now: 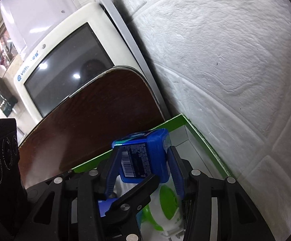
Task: Organize rigid objects
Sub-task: 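Carry the blue container with the right gripper over the green box, then open the right gripper to drop the blue container into the box, then move the right tool to the green soda-water bottle on the cloth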
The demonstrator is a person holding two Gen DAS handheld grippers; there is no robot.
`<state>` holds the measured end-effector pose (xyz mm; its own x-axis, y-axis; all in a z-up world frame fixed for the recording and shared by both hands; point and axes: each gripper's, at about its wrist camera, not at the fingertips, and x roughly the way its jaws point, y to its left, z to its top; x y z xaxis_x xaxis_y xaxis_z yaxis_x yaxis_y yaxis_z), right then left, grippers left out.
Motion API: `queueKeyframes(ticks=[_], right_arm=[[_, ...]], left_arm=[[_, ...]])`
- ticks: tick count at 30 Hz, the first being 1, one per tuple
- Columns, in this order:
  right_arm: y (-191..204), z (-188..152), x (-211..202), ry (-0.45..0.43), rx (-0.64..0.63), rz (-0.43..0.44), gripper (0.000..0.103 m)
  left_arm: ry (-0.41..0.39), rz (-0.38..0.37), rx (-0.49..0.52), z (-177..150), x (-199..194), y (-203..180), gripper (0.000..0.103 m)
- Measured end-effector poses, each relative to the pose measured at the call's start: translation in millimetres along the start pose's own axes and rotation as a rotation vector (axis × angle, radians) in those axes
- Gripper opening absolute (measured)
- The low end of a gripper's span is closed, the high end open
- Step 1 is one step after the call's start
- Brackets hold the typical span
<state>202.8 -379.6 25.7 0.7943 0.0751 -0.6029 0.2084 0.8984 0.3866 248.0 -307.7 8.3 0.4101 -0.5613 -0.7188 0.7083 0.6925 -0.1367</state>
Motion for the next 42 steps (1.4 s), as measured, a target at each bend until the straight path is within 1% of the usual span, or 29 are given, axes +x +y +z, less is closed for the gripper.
queueKeyframes(ticks=[3, 6, 9, 12, 19, 20, 22, 23, 27, 29, 30, 32, 38, 42], right_arm=[[-1, -1, -1, -0.01, -0.003, 0.0, 0.051], [-2, -6, -3, -0.008, 0.004, 0.005, 0.052], [-6, -6, -2, 0.01, 0.021, 0.019, 0.052], [-6, -8, -7, -0.003, 0.015, -0.001, 0.052], [-1, -13, -29, -0.043, 0.019, -0.024, 0.052], [0, -14, -32, -0.044, 0.017, -0.025, 0.051], [4, -16, -39, -0.043, 0.009, -0.021, 0.051], [11, -17, -42, -0.046, 0.002, -0.018, 0.051], [32, -23, -58, -0.051, -0.046, -0.006, 0.051], [46, -29, -63, -0.05, -0.065, 0.003, 0.051], [54, -31, -67, -0.048, -0.077, 0.009, 0.051], [70, -36, -68, -0.042, -0.095, 0.025, 0.051], [124, -58, -75, -0.015, -0.184, 0.09, 0.052], [166, -82, -74, 0.023, -0.251, 0.147, 0.054]], left_arm=[[0.005, 0.022, 0.01, 0, 0, -2, 0.045], [0.015, 0.028, 0.003, -4, -5, -2, 0.046], [0.013, 0.038, -0.02, -7, -11, 1, 0.053], [0.001, 0.049, -0.04, -9, -22, 7, 0.054], [-0.054, 0.08, -0.066, -21, -63, 14, 0.055], [-0.065, 0.092, -0.066, -23, -73, 14, 0.056], [-0.09, 0.119, -0.056, -32, -89, 16, 0.063], [-0.103, 0.131, -0.054, -35, -98, 25, 0.063], [-0.139, 0.147, -0.072, -49, -127, 30, 0.064], [-0.158, 0.166, -0.084, -59, -143, 36, 0.067], [-0.17, 0.181, -0.091, -65, -157, 41, 0.069], [-0.197, 0.213, -0.102, -79, -182, 49, 0.069], [-0.253, 0.319, -0.194, -125, -236, 89, 0.073], [-0.276, 0.39, -0.294, -163, -268, 127, 0.074]])
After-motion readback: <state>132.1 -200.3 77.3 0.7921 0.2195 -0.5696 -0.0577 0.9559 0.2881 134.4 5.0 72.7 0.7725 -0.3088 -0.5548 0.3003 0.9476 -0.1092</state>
